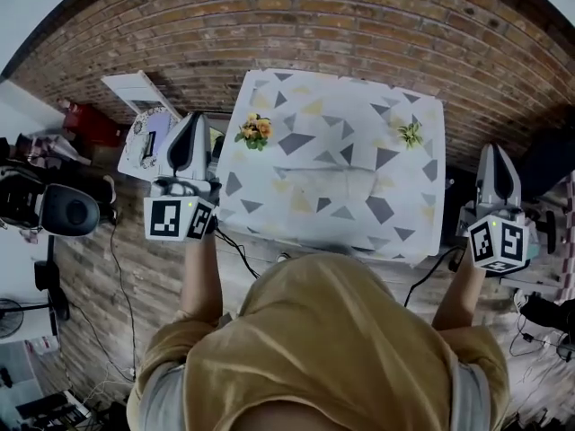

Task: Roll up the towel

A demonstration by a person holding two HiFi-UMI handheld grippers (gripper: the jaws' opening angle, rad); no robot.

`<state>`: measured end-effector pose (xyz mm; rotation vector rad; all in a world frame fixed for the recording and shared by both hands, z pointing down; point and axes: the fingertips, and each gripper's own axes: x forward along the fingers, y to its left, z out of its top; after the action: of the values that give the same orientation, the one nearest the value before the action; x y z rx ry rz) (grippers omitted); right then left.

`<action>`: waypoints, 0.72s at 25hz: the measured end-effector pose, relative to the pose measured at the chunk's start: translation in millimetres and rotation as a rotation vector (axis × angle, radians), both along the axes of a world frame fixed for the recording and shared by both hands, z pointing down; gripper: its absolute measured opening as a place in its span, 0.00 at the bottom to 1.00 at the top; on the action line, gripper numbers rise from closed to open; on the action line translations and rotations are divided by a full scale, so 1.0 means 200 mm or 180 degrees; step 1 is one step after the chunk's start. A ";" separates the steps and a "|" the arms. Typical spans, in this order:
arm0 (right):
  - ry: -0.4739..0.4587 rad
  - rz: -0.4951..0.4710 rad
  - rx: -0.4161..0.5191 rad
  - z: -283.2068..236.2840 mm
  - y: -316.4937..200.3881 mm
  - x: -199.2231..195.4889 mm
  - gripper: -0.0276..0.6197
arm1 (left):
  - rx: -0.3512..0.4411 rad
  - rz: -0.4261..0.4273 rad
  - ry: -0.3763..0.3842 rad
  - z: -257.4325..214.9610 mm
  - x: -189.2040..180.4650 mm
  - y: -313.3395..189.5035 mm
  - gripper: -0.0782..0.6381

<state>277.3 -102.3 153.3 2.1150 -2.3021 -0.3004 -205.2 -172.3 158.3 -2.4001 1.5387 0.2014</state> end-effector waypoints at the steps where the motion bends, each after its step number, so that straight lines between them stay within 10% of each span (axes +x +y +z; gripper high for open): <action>1: 0.0032 0.0046 -0.0010 0.01 0.01 0.02 0.05 | 0.0035 -0.0033 0.0021 -0.01 -0.02 0.02 0.20; 18: -0.0017 0.0214 -0.0141 0.09 0.06 -0.03 0.05 | -0.0024 -0.0253 -0.0002 0.03 -0.15 0.11 0.20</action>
<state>270.3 -89.4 170.4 2.1692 -2.2130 -0.2410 -236.0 -149.6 163.5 -2.3389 1.6336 0.1785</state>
